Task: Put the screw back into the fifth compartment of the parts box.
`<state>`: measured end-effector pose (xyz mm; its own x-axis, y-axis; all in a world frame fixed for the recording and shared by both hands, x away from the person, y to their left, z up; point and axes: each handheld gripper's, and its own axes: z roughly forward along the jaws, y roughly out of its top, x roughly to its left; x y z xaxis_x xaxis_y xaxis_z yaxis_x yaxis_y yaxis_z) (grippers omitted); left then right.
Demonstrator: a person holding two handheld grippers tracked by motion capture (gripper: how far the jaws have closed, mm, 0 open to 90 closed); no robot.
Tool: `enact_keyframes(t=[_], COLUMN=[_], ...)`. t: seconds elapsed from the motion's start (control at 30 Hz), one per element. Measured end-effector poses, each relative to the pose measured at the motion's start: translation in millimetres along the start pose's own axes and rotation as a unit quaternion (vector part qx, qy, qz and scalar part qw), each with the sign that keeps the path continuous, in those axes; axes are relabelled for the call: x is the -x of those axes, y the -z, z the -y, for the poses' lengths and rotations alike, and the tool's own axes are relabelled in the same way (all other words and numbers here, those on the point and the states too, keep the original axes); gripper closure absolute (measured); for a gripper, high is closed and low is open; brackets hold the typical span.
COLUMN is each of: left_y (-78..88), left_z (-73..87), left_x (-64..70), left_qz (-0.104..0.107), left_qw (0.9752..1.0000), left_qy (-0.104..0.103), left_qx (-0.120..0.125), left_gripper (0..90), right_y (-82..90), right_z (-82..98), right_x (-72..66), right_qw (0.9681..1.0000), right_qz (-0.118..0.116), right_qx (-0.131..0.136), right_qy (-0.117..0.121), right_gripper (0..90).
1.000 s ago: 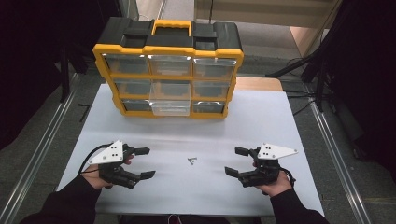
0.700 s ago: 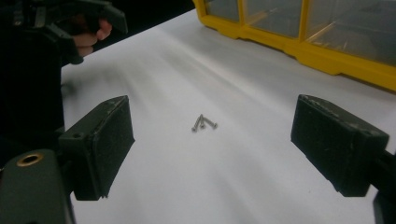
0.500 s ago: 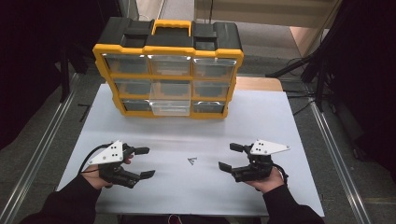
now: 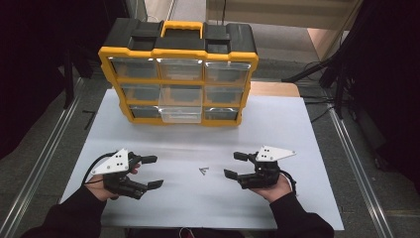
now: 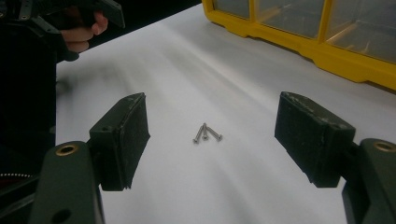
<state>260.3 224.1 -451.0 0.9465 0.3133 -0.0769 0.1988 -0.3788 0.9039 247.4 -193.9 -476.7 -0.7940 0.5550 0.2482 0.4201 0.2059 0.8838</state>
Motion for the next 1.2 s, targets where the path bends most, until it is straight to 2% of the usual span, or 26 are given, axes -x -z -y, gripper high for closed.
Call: enact_keyframes(t=[0.03, 0.23, 0.27, 0.5, 0.6, 0.7, 0.97, 1.2], left_y=[-0.3, 1.6, 1.6, 2.1, 2.8, 2.8, 4.0, 1.9], left_z=[0.5, 0.4, 0.2, 0.7, 0.6, 0.6, 0.7, 0.2], left_x=[0.0, 1.2, 1.3, 1.5, 1.7, 1.3, 2.8, 3.7], left_qz=[0.0, -0.003, -0.003, -0.006, -0.009, -0.01, -0.003, 0.001], left_qw=[1.0, 1.0, 1.0, 1.0, 0.9999, 0.9999, 1.0, 1.0], left_qy=[0.001, -0.003, -0.002, 0.001, 0.002, -0.001, -0.001, -0.006], left_qx=[0.006, 0.001, 0.003, 0.002, 0.01, 0.004, 0.005, 0.003], left_gripper=[21.8, 21.8, 21.7, 21.8, 21.7, 21.8, 21.8, 21.8], right_y=[-2.1, -14.2, -15.4, -25.9, -29.5, -33.4, -42.2, -50.5], right_z=[-0.2, -1.8, -1.8, -1.2, -1.0, -0.1, -0.9, -0.1], right_x=[0.3, -1.7, -2.1, -1.3, 0.1, 1.8, 5.6, 7.6], right_qw=[1.0, 1.0, 1.0, 0.9998, 0.9997, 0.9997, 0.9995, 0.9989], right_qz=[0.001, 0.005, 0.003, 0.001, 0.004, 0.004, 0.005, 0.007], right_qx=[0.0, -0.005, -0.009, -0.02, -0.021, -0.025, -0.031, -0.047], right_qy=[0.001, 0.004, -0.001, 0.007, 0.01, 0.004, 0.003, -0.001], right_gripper=[27.5, 28.0, 28.0, 29.1, 30.0, 31.3, 31.9, 33.4])
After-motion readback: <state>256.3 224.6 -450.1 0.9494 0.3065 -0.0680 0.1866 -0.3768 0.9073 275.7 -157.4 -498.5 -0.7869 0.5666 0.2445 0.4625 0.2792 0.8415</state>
